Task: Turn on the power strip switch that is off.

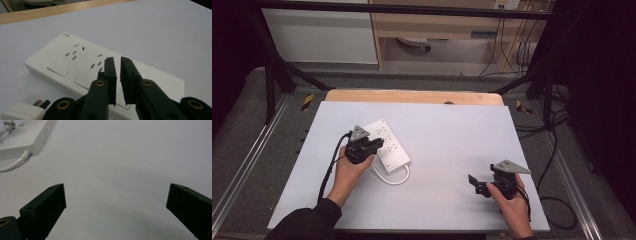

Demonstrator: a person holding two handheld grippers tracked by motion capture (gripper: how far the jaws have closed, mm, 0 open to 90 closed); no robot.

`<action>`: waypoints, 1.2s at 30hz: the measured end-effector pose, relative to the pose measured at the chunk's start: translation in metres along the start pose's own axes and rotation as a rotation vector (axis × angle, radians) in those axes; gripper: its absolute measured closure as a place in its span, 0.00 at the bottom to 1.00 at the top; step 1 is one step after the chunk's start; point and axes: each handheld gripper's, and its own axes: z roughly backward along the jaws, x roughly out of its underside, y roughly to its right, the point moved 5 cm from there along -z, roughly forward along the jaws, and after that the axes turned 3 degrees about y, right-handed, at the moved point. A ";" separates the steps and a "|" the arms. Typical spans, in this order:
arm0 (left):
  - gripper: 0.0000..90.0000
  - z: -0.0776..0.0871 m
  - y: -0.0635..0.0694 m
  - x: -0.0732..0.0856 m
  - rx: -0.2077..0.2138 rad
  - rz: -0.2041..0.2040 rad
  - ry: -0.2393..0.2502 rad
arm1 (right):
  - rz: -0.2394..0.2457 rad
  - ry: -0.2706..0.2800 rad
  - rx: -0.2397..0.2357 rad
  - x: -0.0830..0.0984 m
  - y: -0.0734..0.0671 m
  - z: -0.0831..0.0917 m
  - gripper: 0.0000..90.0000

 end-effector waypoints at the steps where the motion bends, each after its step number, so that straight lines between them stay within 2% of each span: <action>1: 0.95 0.000 0.000 0.000 0.003 0.005 0.001 | 0.000 0.000 0.000 0.000 0.000 0.000 0.03; 5: 1.00 -0.002 -0.002 0.001 0.010 0.013 0.001 | 0.000 0.000 0.000 0.000 0.000 0.000 0.03; 12: 1.00 -0.004 -0.005 0.002 0.010 0.022 -0.003 | 0.000 0.000 -0.001 0.000 0.000 0.000 0.03; 16: 1.00 -0.007 -0.011 0.003 -0.010 0.028 -0.007 | -0.001 -0.001 -0.001 0.000 0.000 0.000 0.03; 19: 1.00 -0.009 -0.022 0.004 -0.034 0.057 -0.003 | 0.004 -0.001 -0.003 0.000 0.000 -0.001 0.03; 23: 1.00 -0.010 -0.031 0.006 -0.055 0.073 -0.012 | -0.002 -0.002 -0.002 0.000 0.000 0.000 0.03; 31: 1.00 -0.012 -0.038 0.009 -0.070 0.072 -0.020 | 0.002 -0.004 -0.004 0.000 0.000 0.000 0.03; 36: 1.00 -0.016 -0.035 0.013 -0.055 0.062 -0.029 | 0.002 -0.004 -0.003 0.000 0.000 0.000 0.03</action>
